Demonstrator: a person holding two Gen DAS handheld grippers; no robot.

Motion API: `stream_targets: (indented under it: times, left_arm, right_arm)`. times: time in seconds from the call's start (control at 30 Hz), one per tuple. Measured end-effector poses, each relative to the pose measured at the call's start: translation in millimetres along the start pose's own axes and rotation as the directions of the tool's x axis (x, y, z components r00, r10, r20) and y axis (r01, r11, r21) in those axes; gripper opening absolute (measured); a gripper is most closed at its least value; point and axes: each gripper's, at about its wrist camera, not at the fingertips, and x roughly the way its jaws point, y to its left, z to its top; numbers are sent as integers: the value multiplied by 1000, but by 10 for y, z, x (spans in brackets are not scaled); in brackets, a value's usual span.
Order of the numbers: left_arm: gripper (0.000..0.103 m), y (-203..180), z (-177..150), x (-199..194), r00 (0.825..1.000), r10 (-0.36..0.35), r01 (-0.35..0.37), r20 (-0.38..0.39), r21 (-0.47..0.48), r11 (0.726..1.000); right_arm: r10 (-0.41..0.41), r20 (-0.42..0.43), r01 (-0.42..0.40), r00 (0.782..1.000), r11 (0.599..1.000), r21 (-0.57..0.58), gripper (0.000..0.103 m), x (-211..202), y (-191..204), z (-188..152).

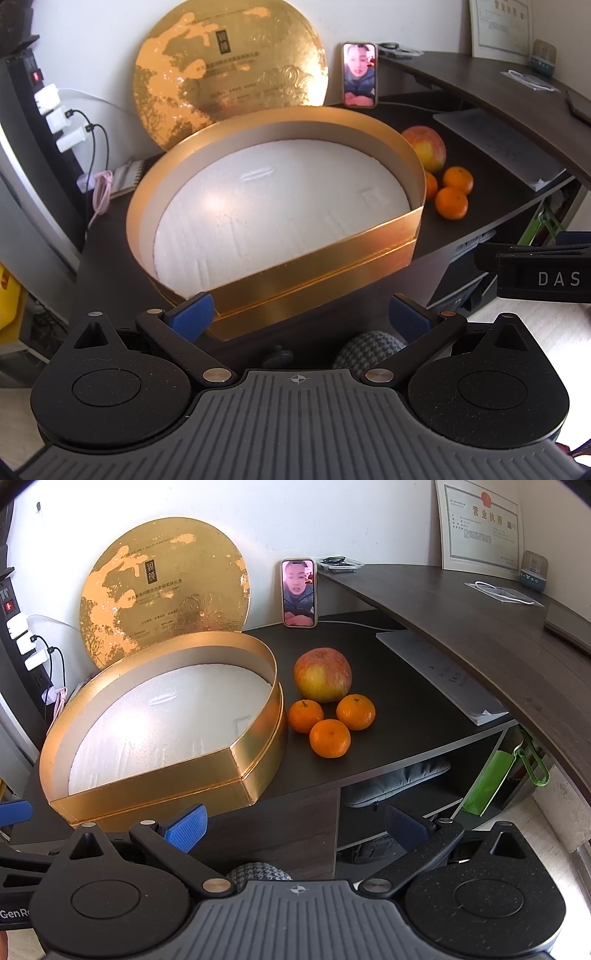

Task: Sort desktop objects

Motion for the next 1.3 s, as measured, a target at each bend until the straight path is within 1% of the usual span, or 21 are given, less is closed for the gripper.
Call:
stream_targets:
  times: [1.3]
  left_arm:
    - [103, -26, -8, 45, 1000, 5, -5, -10, -7, 1000]
  right_arm:
    - [-1, -11, 1, 1000, 1000, 0, 103, 36, -9, 4]
